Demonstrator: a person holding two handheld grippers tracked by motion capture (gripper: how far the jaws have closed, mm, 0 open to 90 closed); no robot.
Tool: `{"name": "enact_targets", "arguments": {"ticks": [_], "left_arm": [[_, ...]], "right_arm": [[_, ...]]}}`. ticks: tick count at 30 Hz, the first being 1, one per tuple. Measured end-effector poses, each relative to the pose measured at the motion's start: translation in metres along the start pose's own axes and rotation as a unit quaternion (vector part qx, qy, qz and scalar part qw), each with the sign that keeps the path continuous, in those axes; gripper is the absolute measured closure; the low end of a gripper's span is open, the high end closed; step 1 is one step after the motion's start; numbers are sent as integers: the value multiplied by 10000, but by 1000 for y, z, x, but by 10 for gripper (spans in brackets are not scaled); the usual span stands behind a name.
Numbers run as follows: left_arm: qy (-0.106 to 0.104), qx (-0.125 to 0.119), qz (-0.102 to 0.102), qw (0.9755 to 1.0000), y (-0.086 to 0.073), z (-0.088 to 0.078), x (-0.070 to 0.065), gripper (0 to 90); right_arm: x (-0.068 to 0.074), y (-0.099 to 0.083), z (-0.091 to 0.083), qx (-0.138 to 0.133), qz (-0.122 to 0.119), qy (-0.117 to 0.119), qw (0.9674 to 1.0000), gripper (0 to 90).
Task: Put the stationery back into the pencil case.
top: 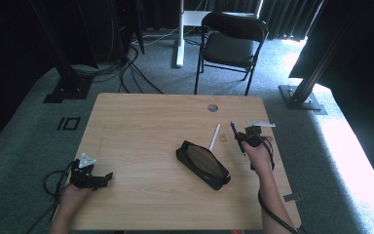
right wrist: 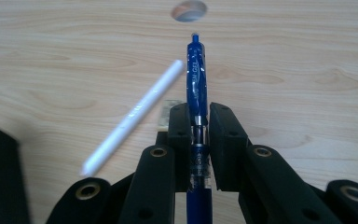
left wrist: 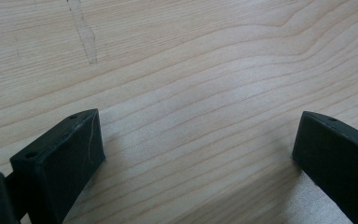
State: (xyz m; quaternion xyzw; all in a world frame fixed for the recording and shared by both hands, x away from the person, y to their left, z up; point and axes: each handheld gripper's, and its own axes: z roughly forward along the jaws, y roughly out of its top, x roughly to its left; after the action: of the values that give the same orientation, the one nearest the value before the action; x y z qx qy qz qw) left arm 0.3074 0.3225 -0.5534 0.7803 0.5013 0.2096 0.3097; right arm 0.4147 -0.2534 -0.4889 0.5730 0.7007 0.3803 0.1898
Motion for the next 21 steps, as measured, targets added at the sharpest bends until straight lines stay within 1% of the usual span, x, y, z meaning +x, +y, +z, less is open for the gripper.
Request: {"name": "enact_targets", "arguments": {"ticks": [1,2,4,5,7,9,12,15,16,17,18,19,20,21], "left_arm": [[0,0,0,10000,0,0,0,21],[-1,0,0,10000,0,0,0,21],[0,0,-1,10000,0,0,0,21],[0,0,-3,10000,0,0,0,21],[0,0,0,10000,0,0,0,21],[0,0,-1,10000,0,0,0,21],[0,1,0,10000,0,0,0,21],[0,0,1,10000,0,0,0,21],[0,-1,-1,10000,0,0,0,21],[-1,1,0,10000,0,0,0,21],[-1,1,0,10000,0,0,0,21],[0,1,0,10000,0,0,0,21],[0,1,0,10000,0,0,0,21],[0,0,-1,10000,0,0,0,21]], "right_arm": [[3,1,-2,26,-87,11,10000,795],[5,2,-4,3,-116,26,9999,794],[9,4,-7,-78,-186,144,9997,794],[12,5,-9,-135,-194,208,9995,795],[14,6,-11,-158,-212,235,9994,795],[20,9,-16,-272,-249,370,9986,794],[27,11,-21,-331,-327,508,9976,794],[37,13,-28,-379,-437,686,9960,795],[40,14,-29,-353,-467,736,9956,794],[44,14,-32,-398,-471,818,9947,794],[44,14,-32,-398,-471,818,9947,794],[47,14,-33,-395,-502,873,9941,795],[55,14,-36,-402,-577,991,9926,795],[59,13,-38,-365,-640,1070,9915,794]]}}
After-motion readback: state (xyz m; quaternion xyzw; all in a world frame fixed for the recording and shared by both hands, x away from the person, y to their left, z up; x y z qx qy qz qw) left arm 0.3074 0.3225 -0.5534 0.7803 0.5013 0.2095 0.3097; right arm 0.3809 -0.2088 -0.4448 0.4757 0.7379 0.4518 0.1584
